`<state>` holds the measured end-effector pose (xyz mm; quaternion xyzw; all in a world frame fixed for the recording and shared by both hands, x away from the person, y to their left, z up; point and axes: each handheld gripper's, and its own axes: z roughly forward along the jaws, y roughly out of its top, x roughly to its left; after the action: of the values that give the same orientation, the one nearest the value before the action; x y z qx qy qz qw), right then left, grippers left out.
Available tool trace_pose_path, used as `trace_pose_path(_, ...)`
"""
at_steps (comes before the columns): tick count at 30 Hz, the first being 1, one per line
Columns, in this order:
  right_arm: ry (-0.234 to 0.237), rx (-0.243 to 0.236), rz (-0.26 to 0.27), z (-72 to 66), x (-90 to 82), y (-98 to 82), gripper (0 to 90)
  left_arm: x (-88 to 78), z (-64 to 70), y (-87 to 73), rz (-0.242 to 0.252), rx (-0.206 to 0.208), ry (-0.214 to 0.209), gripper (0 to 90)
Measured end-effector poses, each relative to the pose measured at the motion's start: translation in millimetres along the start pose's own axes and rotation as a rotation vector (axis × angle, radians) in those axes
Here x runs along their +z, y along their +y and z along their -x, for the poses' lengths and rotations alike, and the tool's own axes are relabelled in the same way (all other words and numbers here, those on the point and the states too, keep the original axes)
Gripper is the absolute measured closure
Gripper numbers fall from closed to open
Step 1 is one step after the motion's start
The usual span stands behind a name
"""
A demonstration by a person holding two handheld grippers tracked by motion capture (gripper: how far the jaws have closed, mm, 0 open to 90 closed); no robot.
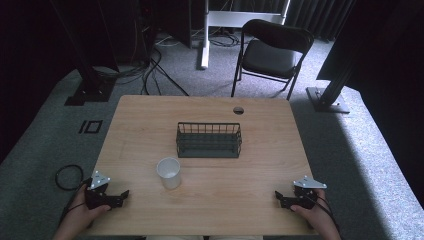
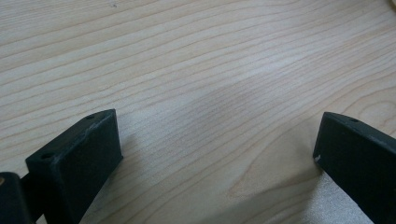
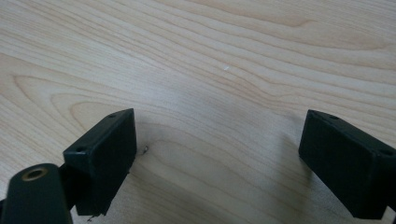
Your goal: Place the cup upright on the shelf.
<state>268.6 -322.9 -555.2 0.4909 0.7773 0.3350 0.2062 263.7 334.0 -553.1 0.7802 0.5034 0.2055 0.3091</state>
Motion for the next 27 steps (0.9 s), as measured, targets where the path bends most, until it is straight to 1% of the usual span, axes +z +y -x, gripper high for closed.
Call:
trace_pose_path(6,0.007,-0.008,0.0,0.7,0.2,0.2,10.8,0.0,-0.1,0.0,0.0,0.0,-0.001,1.2)
trace_pose_path(16,-0.021,0.022,0.0,-4.8,-2.3,-2.2,10.8,0.0,-0.1,0.0,-0.001,0.001,0.0,1.2)
trace_pose_path(27,-0.025,0.024,0.001,-5.6,-3.0,-3.0,10.9,0.0,0.0,0.0,0.0,0.001,0.0,1.2)
